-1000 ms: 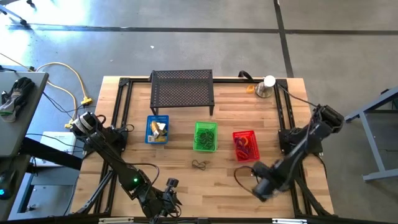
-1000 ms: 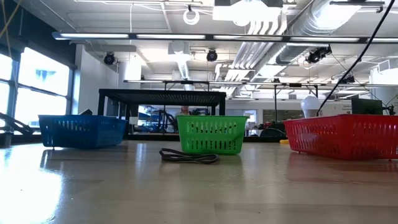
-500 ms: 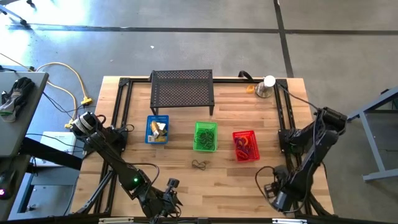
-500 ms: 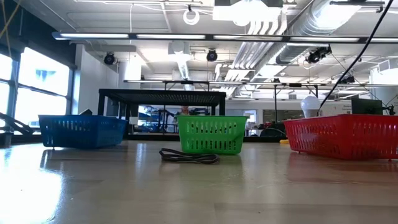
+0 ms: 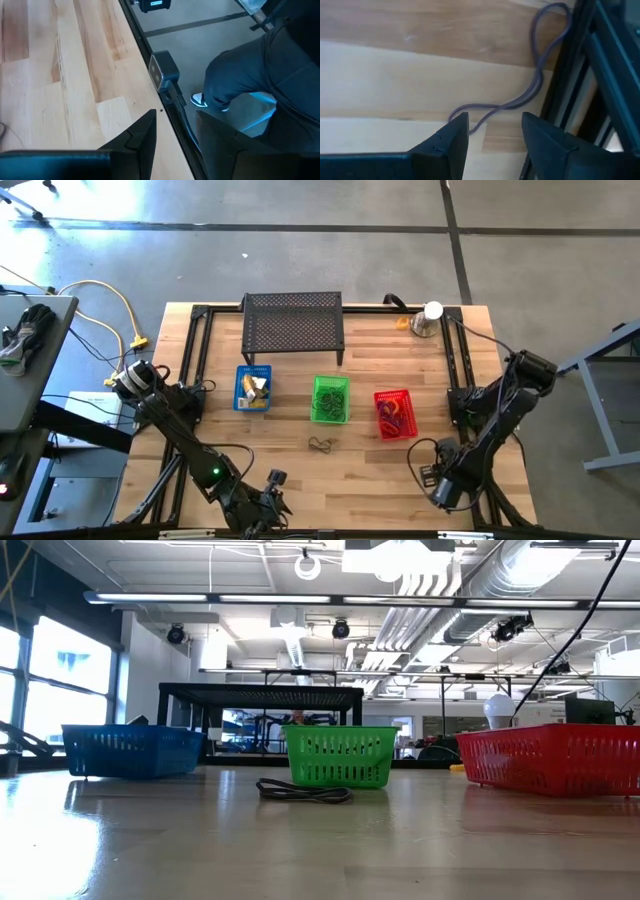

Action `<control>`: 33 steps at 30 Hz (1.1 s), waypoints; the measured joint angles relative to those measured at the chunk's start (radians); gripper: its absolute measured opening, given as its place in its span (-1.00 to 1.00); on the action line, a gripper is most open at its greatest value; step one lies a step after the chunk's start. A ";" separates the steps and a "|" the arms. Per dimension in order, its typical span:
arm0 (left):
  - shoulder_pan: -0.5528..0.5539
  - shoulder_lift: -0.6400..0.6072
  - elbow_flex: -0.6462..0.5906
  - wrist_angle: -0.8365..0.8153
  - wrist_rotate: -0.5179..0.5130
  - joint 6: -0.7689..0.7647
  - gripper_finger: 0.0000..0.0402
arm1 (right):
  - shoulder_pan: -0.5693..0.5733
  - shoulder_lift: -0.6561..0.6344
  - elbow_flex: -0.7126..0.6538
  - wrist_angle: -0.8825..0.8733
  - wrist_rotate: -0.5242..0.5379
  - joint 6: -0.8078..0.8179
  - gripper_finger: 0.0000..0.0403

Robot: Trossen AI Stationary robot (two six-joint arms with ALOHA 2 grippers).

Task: Pick & Place Office Desk Supplies
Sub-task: Put the black rubber band into the green bin

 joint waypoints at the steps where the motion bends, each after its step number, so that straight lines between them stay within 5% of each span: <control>1: -0.002 0.000 0.000 0.000 0.000 -0.001 -0.34 | 0.000 0.000 -0.006 0.003 -0.015 0.003 -0.15; 11: -0.005 0.000 0.000 0.000 0.000 -0.002 -0.34 | -0.013 -0.001 -0.056 0.077 -0.099 0.008 -0.26; 33: -0.014 0.000 0.000 -0.001 -0.001 -0.002 -0.34 | 0.015 0.000 -0.057 0.096 -0.019 -0.042 -0.27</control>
